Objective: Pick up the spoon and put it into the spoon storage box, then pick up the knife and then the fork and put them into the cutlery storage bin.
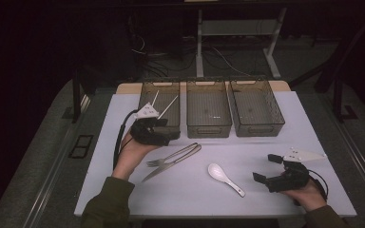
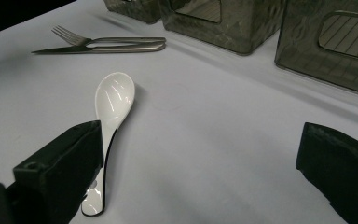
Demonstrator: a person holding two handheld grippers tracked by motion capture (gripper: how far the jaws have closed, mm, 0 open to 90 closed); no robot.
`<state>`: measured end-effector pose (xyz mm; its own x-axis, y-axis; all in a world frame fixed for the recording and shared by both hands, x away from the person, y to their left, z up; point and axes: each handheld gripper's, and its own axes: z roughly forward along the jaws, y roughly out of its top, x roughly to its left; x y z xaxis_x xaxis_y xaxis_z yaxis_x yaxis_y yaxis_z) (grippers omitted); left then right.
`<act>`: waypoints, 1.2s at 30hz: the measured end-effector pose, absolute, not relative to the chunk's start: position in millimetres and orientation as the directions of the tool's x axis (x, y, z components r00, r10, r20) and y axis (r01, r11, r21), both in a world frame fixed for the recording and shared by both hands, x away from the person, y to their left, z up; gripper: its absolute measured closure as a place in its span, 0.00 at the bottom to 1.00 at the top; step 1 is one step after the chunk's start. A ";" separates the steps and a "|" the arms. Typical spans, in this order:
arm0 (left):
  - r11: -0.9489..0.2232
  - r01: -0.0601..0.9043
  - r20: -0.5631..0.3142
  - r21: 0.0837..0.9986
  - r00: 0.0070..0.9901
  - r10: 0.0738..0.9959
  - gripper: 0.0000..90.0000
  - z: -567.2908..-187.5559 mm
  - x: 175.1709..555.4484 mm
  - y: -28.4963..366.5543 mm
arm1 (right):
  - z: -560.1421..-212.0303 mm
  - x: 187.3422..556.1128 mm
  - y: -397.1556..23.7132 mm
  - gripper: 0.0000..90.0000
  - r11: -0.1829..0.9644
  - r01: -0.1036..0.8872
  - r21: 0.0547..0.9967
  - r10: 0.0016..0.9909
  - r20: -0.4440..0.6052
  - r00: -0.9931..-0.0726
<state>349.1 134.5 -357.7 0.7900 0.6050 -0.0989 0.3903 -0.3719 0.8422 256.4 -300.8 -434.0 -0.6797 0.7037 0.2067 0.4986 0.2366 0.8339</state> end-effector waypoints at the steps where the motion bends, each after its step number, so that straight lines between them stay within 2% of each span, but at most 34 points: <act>1: -0.364 0.387 -0.100 0.847 0.790 0.605 0.30 -360.0 344.7 134.0 | -434.0 256.3 -300.8 0.01 0.238 0.498 0.834 0.703 0.206 -0.681; 20: -0.352 0.337 -0.087 0.873 0.819 0.568 0.15 -403.4 283.9 148.5 | -433.8 255.9 -300.5 0.01 0.239 0.494 0.836 0.703 0.202 -0.682; 31: -0.365 0.340 -0.081 0.867 0.818 0.570 0.00 -428.2 268.4 149.2 | -433.8 255.9 -300.1 0.01 0.244 0.500 0.831 0.700 0.207 -0.684; 36: -0.380 0.342 -0.083 0.860 0.827 0.555 0.00 -430.6 266.9 144.9 | -432.7 255.0 -298.6 0.01 0.272 0.512 0.815 0.680 0.213 -0.701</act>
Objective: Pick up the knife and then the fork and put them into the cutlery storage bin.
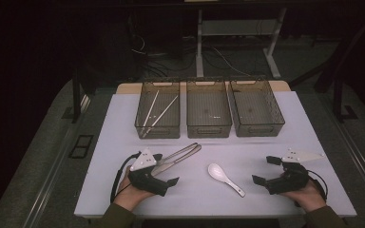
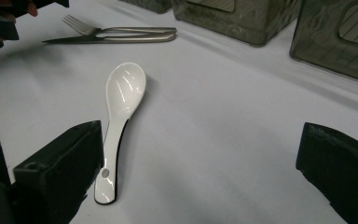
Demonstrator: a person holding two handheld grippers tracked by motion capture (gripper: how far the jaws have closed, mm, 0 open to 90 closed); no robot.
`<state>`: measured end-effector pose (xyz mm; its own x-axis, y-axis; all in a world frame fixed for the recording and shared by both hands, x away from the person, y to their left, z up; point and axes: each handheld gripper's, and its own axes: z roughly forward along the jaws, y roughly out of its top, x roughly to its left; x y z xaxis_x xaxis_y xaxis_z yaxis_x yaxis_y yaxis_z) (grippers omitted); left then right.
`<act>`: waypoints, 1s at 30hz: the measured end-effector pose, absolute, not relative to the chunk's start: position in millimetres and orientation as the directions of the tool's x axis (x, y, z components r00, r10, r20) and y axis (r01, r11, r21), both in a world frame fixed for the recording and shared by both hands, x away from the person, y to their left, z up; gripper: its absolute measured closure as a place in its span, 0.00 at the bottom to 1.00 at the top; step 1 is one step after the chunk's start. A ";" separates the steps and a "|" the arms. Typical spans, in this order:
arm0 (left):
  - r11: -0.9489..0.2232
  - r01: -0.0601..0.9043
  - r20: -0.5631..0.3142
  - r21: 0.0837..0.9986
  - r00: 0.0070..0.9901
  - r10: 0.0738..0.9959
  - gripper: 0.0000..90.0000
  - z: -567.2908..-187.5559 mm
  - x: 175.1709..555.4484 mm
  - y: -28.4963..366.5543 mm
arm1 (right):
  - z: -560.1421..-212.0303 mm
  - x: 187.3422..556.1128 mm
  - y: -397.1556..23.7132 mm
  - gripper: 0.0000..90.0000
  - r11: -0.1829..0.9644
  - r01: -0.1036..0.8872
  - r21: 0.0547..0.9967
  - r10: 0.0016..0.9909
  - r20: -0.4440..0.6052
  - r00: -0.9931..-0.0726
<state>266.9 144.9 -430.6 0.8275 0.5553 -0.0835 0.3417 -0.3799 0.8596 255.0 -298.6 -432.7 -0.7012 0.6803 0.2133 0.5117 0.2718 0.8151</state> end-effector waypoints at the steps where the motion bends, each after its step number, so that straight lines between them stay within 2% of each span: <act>1: -0.394 0.343 -0.077 0.853 0.828 0.556 0.00 -430.9 267.0 144.7 | -432.2 255.2 -298.6 0.01 0.275 0.515 0.812 0.680 0.214 -0.701; 21: -0.401 0.370 -0.088 0.838 0.817 0.570 0.00 -429.4 266.5 143.9 | -423.3 277.8 -285.7 0.01 0.238 0.544 0.805 0.659 0.278 -0.699; 30: -0.394 0.367 -0.094 0.843 0.821 0.563 0.00 -429.2 266.5 144.6 | -421.1 290.4 -261.2 0.02 0.258 0.537 0.803 0.631 0.281 -0.723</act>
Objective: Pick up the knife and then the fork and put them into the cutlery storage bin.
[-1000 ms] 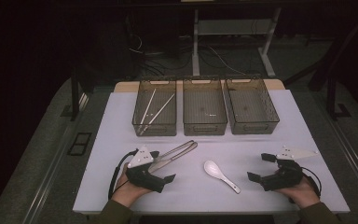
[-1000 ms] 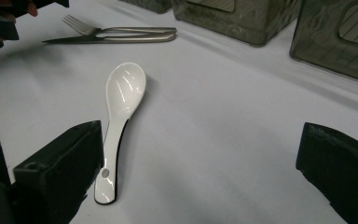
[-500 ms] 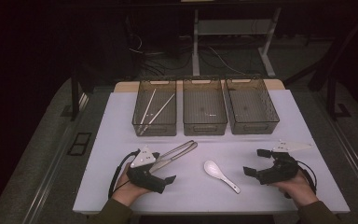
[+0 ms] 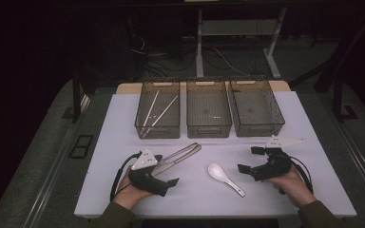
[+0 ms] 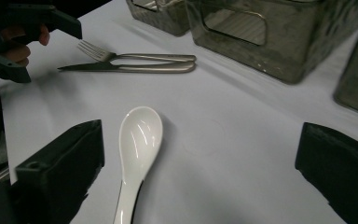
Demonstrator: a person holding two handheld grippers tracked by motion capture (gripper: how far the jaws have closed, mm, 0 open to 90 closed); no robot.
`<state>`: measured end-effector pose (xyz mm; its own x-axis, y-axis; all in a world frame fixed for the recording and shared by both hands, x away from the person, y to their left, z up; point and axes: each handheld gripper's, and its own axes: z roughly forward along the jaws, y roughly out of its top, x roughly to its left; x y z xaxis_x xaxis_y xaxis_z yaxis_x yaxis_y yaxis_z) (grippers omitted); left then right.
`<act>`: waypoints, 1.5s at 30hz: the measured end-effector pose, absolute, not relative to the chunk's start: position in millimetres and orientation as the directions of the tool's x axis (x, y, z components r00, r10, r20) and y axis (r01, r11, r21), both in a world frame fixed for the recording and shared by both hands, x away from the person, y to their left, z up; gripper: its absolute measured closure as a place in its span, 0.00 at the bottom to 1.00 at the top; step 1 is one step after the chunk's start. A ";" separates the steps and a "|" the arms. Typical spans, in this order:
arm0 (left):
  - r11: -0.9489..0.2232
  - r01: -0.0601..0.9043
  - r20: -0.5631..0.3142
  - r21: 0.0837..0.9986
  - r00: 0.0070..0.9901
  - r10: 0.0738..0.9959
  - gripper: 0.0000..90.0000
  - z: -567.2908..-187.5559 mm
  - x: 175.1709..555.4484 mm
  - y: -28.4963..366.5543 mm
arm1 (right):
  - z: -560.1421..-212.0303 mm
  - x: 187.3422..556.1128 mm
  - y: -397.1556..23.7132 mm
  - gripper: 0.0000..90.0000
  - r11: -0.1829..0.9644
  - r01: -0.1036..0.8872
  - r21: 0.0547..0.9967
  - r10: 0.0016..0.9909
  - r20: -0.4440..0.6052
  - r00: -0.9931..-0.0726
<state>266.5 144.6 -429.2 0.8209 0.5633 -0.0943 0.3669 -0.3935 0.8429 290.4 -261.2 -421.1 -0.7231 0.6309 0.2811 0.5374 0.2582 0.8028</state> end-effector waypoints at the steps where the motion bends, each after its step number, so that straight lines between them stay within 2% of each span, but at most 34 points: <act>1: -0.392 0.367 -0.095 0.844 0.821 0.563 0.00 -429.0 266.3 144.4 | -421.0 292.2 -257.4 0.02 0.264 0.530 0.806 0.625 0.276 -0.730; 15: -0.400 0.359 -0.092 0.843 0.830 0.551 0.00 -429.9 267.1 143.7 | -426.0 300.5 -217.8 0.02 0.338 0.527 0.779 0.578 0.270 -0.770; 16: -0.399 0.362 -0.095 0.843 0.828 0.553 0.00 -430.0 266.7 143.3 | -426.8 301.0 -215.0 0.06 0.348 0.526 0.776 0.572 0.268 -0.775; 19: -0.398 0.366 -0.099 0.841 0.828 0.553 0.00 -430.6 266.5 143.0 | -429.5 301.8 -207.0 0.07 0.374 0.525 0.765 0.563 0.263 -0.784; 35: -0.400 0.369 -0.101 0.839 0.828 0.551 0.00 -431.7 267.3 143.7 | -438.4 302.8 -189.9 0.41 0.464 0.523 0.715 0.523 0.256 -0.813; 45: -0.404 0.363 -0.095 0.840 0.831 0.548 0.00 -430.9 267.7 144.6 | -444.5 301.9 -186.5 0.53 0.516 0.513 0.686 0.511 0.234 -0.827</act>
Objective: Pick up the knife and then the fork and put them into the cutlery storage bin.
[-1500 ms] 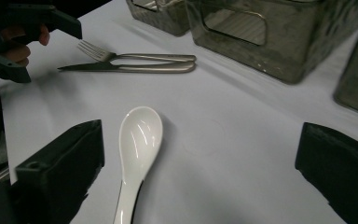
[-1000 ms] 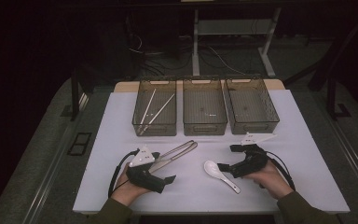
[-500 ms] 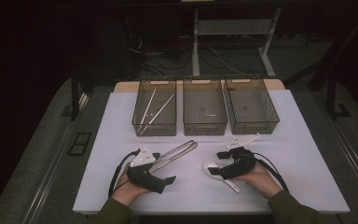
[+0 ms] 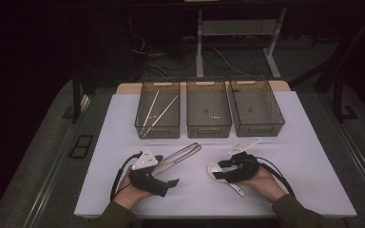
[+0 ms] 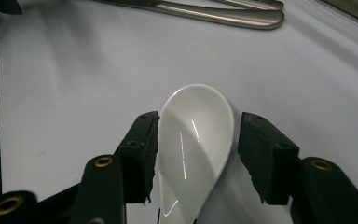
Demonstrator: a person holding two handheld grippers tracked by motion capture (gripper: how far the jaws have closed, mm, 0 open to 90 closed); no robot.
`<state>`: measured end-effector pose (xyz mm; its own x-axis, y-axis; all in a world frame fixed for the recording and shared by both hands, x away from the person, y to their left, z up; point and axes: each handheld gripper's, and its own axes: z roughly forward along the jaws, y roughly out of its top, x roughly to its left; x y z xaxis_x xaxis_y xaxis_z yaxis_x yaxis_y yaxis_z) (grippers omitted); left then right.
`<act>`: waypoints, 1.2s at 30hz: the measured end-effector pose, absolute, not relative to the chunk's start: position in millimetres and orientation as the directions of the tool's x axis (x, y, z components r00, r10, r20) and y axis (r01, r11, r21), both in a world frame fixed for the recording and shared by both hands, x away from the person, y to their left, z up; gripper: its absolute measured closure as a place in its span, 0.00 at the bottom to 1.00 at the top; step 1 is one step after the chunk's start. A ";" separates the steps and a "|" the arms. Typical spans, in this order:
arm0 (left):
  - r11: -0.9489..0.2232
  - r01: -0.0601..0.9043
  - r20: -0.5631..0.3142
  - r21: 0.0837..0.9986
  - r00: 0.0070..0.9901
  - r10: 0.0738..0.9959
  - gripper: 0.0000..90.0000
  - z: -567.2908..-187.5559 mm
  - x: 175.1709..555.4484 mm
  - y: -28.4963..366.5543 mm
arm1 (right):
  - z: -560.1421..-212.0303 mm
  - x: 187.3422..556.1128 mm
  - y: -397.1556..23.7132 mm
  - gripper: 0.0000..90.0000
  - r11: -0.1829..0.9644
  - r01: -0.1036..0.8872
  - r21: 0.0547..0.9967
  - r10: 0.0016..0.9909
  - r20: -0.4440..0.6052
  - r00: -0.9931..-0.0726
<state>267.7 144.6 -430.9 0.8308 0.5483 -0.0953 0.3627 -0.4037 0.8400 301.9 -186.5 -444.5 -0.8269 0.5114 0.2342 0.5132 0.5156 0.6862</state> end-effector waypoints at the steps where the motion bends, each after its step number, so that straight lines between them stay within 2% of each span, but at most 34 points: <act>1: -0.404 0.363 -0.095 0.839 0.831 0.548 0.00 -431.0 267.7 144.6 | -444.9 301.7 -186.4 0.53 0.517 0.512 0.687 0.511 0.232 -0.828; 17: -0.401 0.368 -0.101 0.839 0.829 0.550 0.00 -431.9 267.5 144.0 | -447.2 295.7 -180.9 0.63 0.584 0.459 0.669 0.497 0.153 -0.854; 23: -0.402 0.372 -0.105 0.837 0.829 0.549 0.00 -432.5 267.3 143.6 | -446.8 292.4 -178.1 0.74 0.598 0.445 0.667 0.470 0.157 -0.868; 25: -0.402 0.372 -0.105 0.837 0.829 0.549 0.00 -432.5 267.3 143.6 | -447.2 291.0 -176.5 0.74 0.600 0.440 0.668 0.461 0.161 -0.873; 31: -0.406 0.368 -0.101 0.837 0.832 0.546 0.00 -432.9 267.4 143.2 | -445.4 283.7 -169.7 0.74 0.634 0.413 0.654 0.469 0.100 -0.877; 36: -0.405 0.368 -0.102 0.837 0.832 0.545 0.00 -433.3 267.5 142.8 | -444.8 281.8 -168.1 0.80 0.646 0.400 0.650 0.475 0.068 -0.878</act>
<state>267.5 142.8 -433.3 0.8325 0.5446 -0.1021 0.3678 -0.4054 0.8369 281.8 -168.1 -444.8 -0.8776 0.4746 0.0680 0.3997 0.6458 0.6505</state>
